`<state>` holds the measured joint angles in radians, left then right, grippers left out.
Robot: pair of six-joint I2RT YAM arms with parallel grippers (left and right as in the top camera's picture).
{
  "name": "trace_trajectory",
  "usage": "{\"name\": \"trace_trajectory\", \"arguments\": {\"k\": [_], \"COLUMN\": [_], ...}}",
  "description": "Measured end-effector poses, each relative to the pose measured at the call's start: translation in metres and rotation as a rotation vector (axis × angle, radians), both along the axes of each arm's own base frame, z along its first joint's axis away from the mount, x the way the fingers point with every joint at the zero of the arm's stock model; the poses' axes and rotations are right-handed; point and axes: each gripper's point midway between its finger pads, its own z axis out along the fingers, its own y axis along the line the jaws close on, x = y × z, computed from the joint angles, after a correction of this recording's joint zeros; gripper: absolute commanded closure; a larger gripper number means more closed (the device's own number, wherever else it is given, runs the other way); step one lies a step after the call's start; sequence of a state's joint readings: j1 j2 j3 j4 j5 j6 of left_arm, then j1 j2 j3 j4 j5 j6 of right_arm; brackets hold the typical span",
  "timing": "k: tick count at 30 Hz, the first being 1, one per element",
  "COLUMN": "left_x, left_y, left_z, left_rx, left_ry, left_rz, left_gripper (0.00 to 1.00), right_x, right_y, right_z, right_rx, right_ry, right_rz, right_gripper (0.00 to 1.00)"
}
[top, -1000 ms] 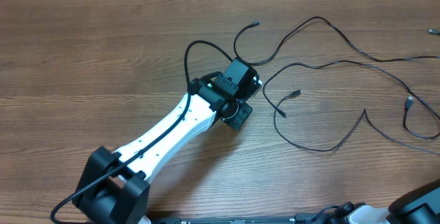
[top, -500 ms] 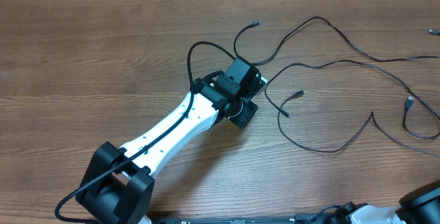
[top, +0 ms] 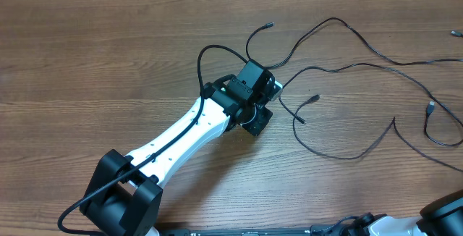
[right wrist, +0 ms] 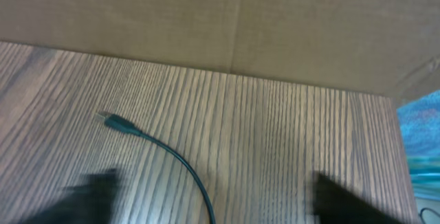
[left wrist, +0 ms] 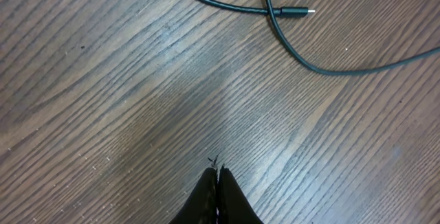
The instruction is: Untangle cables
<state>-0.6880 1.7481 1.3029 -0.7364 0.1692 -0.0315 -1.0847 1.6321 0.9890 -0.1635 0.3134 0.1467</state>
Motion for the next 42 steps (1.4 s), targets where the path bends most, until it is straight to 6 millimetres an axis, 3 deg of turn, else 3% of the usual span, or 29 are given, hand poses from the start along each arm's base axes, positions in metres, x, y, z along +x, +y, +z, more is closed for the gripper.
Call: {"name": "trace_trajectory", "arguments": {"k": [8, 10, 11, 16, 20, 24, 25, 27, 29, 30, 31, 37, 42], "left_x": [-0.005, -0.005, -0.006, -0.007, -0.009, -0.01, -0.009, -0.006, -0.001, 0.002, 0.007, 0.03, 0.046], "left_y": [0.004, 0.004, 0.004, 0.005, 0.007, 0.01, 0.011, 0.016, 0.023, 0.027, 0.033, 0.065, 0.091], "left_z": [-0.003, -0.003, -0.003, -0.003, -0.004, -0.006, -0.006, -0.007, -0.008, -0.008, -0.008, -0.008, -0.008], "left_rx": [0.018, 0.019, 0.018, 0.017, 0.024, 0.036, 0.042, 0.059, 0.072, 0.077, 0.08, 0.098, 0.107], "left_ry": [0.023, 0.024, 0.025, 0.039, 0.051, 0.06, 0.06, 0.057, 0.056, 0.053, 0.051, 0.041, 0.036], "left_rz": [0.0, 0.0, 0.0, 0.02, 0.026, 0.051, 0.063, 0.104, 0.151, 0.171, 0.2, 0.32, 0.405], "left_gripper": [0.96, 0.85, 0.73, 0.69, 0.71, 0.64, 0.57, 0.28, 0.06, 0.0, 0.01, 0.0, 0.0], "right_x": [0.014, 0.024, 0.029, 0.071, 0.113, 0.15, 0.159, 0.173, 0.184, 0.187, 0.189, 0.18, 0.168], "right_y": [0.012, 0.021, 0.027, 0.068, 0.118, 0.18, 0.198, 0.233, 0.272, 0.292, 0.317, 0.416, 0.459], "right_z": [-0.01, -0.016, -0.019, -0.031, -0.03, -0.022, -0.02, -0.016, -0.015, -0.015, -0.018, -0.03, -0.037], "right_rx": [0.076, 0.125, 0.151, 0.281, 0.381, 0.456, 0.469, 0.492, 0.525, 0.546, 0.575, 0.684, 0.71], "right_ry": [-0.081, -0.109, -0.12, -0.172, -0.216, -0.209, -0.199, -0.175, -0.143, -0.126, -0.096, 0.054, 0.122], "right_rz": [0.042, 0.086, 0.111, 0.268, 0.444, 0.632, 0.684, 0.786, 0.887, 0.932, 0.989, 1.179, 1.181], "right_gripper": [0.0, 0.0, 0.0, 0.0, 0.0, 0.0, 0.0, 0.0, 0.0, 0.0, 0.0, 0.0, 0.0]}}
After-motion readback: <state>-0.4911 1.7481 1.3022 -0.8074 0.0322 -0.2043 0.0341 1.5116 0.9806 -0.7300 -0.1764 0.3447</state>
